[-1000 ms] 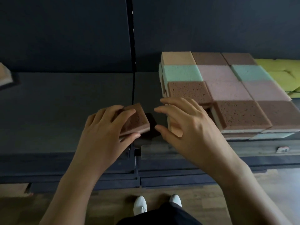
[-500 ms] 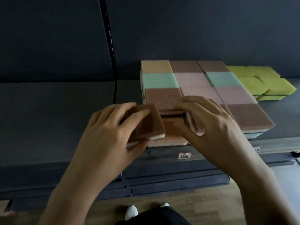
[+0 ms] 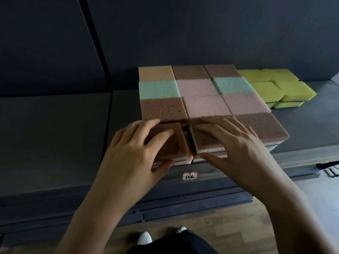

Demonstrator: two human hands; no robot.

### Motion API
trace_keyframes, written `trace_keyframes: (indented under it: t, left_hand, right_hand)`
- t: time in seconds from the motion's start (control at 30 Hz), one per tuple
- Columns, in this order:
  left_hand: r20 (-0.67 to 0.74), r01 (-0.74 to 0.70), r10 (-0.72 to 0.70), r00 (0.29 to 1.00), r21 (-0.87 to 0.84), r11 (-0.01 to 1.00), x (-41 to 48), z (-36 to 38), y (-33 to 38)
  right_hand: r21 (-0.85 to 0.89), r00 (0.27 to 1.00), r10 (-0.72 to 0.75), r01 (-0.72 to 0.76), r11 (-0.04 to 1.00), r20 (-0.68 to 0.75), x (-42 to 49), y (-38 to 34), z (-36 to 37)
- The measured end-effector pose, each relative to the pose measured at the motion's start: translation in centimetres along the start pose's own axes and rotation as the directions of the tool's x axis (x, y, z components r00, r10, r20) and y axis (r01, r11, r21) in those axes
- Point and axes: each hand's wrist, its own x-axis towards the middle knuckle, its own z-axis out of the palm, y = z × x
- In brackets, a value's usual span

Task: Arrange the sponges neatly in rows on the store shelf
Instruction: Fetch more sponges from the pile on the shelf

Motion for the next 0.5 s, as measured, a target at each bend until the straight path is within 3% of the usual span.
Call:
trace_keyframes:
  t: [0.23,0.5]
  left_hand:
    - [0.003,-0.043,0.043,0.999,0.041,0.998,0.0,0.7,0.4]
    - [-0.096,-0.138,0.139,0.986,0.024,0.99,0.5,1.3,1.1]
  right_hand:
    - [-0.028,1.0,-0.016,0.015,0.999,-0.023,-0.4,0.1,0.6]
    - [-0.005,0.999,-0.022,0.022,1.0,-0.04,-0.3,0.3,0.7]
